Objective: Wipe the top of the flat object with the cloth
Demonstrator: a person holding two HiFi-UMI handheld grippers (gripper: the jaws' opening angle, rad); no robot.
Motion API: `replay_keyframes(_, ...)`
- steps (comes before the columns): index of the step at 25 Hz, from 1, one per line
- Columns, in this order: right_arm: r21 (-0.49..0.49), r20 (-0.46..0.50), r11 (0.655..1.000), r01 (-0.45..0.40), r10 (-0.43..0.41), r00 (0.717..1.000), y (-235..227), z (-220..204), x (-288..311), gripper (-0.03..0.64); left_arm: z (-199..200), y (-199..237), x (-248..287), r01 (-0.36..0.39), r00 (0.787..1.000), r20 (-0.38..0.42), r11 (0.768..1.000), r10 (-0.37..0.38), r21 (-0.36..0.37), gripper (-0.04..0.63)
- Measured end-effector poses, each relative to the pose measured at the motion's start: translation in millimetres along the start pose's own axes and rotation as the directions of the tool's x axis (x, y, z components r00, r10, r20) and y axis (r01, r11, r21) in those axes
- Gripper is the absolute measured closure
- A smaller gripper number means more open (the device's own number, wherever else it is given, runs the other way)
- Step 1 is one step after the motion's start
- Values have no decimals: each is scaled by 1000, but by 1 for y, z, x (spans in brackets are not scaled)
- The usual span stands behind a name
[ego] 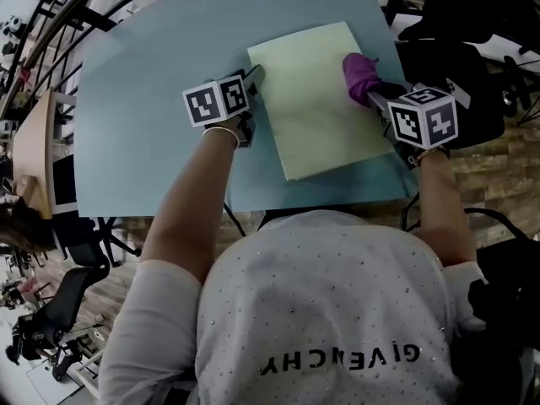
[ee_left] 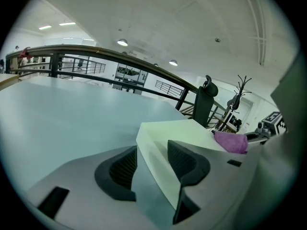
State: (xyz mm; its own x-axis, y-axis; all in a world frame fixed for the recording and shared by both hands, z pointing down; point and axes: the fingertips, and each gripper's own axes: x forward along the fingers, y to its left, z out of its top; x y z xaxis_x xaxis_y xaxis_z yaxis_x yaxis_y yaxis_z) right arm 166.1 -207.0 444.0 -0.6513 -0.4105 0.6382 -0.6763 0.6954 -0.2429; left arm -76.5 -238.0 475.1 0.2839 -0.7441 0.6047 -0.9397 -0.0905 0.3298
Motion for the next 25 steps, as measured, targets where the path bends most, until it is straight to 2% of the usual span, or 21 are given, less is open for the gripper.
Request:
replay_keyframes(2,68,18,997,-31,30,999,1,7,-3,571,-2,0,1,-5,1000,-4,1000,5,-19,388)
replay_keyframes(3,56,29,998,-35,33,999,5,11,-4,571,-2,-1,1,-12,1000,-10,1000,12,-13,388)
replay_keyframes(6,-99,54,993,-64,70,996,42,28,2,571,-2,-3,1,-36,999,-28,999,37,38,388)
replay_keyframes(8,-206,43,969,-137,149,988,85,35,15,571,-2,-3,1,-46,999,-27,997,48,60,388)
replay_keyframes(10,-273,2,930,-246,257,966,135,34,31,571,-1,-1,0,-48,999,-17,997,49,61,388)
replay_keyframes(12,-295,-48,891,-346,348,936,177,24,47,571,-2,1,0,-48,999,-11,997,48,55,388)
replay_keyframes(14,-300,-91,870,-391,382,920,200,11,60,571,-3,1,1,-47,999,-11,997,48,60,390)
replay_keyframes(19,-376,-187,852,-364,315,930,201,-18,71,571,-4,-1,2,-39,999,-20,996,40,78,388)
replay_keyframes(25,-350,-174,893,-282,233,957,171,-20,60,571,-2,-1,1,-37,999,-27,995,40,95,390)
